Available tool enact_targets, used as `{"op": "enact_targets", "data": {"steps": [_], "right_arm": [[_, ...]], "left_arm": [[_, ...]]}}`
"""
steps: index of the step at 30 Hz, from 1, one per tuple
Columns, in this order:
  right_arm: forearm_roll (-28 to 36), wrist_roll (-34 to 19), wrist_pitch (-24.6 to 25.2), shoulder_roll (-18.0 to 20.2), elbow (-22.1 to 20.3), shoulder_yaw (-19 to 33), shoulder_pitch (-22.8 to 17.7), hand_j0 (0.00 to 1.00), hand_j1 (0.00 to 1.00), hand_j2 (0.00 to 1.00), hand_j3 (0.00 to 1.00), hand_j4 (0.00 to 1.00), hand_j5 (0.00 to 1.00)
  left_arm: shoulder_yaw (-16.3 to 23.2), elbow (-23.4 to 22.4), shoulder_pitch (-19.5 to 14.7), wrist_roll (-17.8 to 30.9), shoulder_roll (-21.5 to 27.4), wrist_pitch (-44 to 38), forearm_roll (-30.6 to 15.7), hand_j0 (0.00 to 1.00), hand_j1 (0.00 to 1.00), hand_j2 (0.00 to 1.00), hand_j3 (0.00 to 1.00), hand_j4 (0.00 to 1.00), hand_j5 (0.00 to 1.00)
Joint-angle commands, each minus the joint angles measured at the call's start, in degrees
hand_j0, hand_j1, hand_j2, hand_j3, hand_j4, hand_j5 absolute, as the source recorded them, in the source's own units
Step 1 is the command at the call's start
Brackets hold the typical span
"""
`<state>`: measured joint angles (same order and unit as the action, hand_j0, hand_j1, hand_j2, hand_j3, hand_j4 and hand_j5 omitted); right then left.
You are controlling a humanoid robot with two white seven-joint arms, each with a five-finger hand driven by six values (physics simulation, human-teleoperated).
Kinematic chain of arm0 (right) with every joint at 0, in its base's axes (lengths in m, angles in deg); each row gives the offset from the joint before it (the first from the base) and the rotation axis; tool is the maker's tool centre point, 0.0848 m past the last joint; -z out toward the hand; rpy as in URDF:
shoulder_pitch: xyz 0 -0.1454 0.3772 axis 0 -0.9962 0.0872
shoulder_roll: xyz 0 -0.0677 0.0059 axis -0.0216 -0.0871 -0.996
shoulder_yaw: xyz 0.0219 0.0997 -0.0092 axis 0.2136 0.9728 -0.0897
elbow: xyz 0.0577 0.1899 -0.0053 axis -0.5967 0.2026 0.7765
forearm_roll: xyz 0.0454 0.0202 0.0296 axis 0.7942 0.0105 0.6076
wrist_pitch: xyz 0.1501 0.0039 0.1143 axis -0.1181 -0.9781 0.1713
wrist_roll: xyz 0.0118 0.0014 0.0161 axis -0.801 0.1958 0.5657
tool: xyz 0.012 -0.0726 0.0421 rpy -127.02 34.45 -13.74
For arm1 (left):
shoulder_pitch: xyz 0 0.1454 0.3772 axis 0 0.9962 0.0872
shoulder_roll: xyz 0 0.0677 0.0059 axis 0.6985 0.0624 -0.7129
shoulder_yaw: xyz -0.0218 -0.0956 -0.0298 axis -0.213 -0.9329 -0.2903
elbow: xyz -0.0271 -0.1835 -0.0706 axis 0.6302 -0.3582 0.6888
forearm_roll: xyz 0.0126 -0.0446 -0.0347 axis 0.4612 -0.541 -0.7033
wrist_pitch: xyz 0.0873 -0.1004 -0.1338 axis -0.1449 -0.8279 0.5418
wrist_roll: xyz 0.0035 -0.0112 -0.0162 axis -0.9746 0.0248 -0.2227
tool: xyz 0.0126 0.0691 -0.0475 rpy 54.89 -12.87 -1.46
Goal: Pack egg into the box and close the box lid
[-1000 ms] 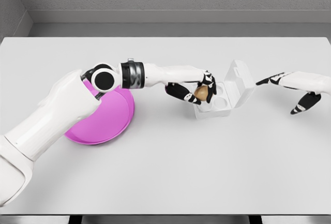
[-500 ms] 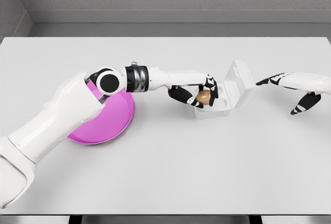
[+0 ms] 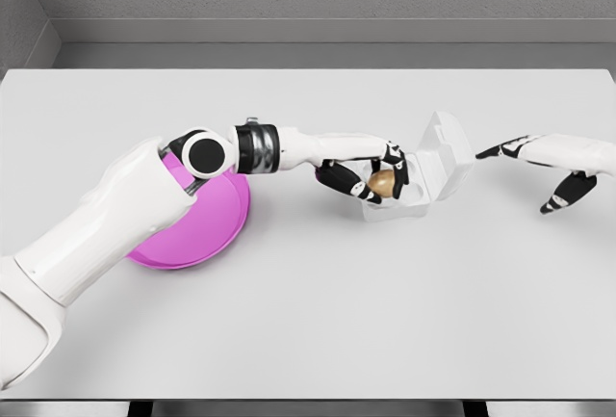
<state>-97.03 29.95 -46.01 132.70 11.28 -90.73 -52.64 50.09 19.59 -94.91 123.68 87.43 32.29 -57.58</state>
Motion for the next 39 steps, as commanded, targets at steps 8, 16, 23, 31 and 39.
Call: {"op": "enact_targets", "data": {"steps": [8, 16, 23, 31, 39], "right_arm": [[0.3, 0.02, 0.12, -0.1, -0.02, 0.09, 0.0, 1.0, 1.0, 1.0, 1.0, 1.0, 1.0], [0.3, 0.02, 0.03, -0.19, -0.1, 0.09, 0.26, 1.0, 1.0, 1.0, 1.0, 1.0, 1.0], [0.3, 0.02, 0.21, -0.1, 0.07, 0.18, 0.09, 1.0, 1.0, 1.0, 1.0, 1.0, 1.0], [0.3, 0.02, 0.3, -0.1, 1.3, 0.18, 0.18, 1.0, 1.0, 1.0, 1.0, 1.0, 1.0], [0.3, 0.02, 0.21, -0.19, 1.13, 0.27, 0.09, 1.0, 1.0, 1.0, 1.0, 1.0, 1.0]], "left_arm": [[-0.14, -1.03, -0.09, -0.03, 1.16, -0.66, -0.68, 0.38, 0.38, 0.38, 0.38, 0.38, 0.38], [-0.32, -2.17, -0.62, -0.03, 0.98, -0.49, -0.5, 0.38, 0.38, 0.38, 0.38, 0.38, 0.38], [0.04, -4.81, -1.49, -0.03, -1.48, -0.4, 0.02, 0.38, 0.38, 0.38, 0.38, 0.38, 0.38], [-0.05, -8.32, -2.37, -0.03, -3.41, -0.05, 0.38, 0.38, 0.38, 0.38, 0.38, 0.38, 0.38], [0.12, -11.05, -2.37, -0.03, -7.45, 0.22, 2.13, 0.38, 0.38, 0.38, 0.38, 0.38, 0.38]]}}
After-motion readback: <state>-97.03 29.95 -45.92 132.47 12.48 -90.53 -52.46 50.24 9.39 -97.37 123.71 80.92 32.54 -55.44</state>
